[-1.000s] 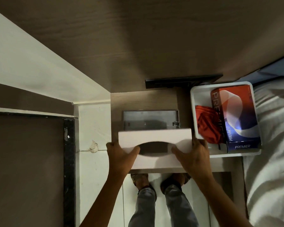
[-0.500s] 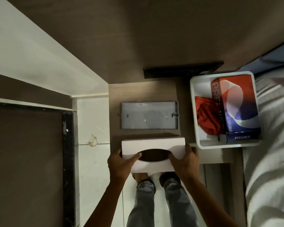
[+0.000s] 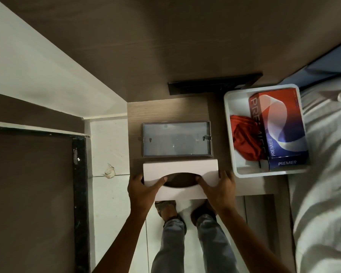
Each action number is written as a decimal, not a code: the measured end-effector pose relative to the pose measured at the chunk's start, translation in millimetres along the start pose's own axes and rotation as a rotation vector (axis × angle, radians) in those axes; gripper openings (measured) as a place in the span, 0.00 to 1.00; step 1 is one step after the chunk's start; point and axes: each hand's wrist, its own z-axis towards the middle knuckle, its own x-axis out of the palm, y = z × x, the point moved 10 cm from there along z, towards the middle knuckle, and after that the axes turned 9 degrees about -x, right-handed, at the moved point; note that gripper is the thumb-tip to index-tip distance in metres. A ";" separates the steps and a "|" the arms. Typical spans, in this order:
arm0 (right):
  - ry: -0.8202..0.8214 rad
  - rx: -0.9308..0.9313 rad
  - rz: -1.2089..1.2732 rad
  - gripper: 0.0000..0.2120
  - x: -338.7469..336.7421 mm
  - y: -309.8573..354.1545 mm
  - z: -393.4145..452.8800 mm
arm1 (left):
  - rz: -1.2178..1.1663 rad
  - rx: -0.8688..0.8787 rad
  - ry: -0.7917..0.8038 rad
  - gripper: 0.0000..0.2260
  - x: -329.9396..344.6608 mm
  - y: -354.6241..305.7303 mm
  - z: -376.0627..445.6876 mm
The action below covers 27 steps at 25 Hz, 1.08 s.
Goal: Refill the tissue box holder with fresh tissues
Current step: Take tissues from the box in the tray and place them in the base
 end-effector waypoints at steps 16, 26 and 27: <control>-0.244 -0.304 -0.113 0.30 -206.6 -71.0 -14.7 | 0.338 0.923 0.224 0.15 170.8 -194.7 -169.9; -0.143 -0.369 -0.200 0.29 -201.8 -97.7 9.9 | 0.991 1.351 0.148 0.41 315.3 -237.8 -205.9; -0.143 -0.363 -0.189 0.29 -202.2 -100.8 8.9 | 0.998 1.389 0.125 0.40 317.2 -237.5 -208.7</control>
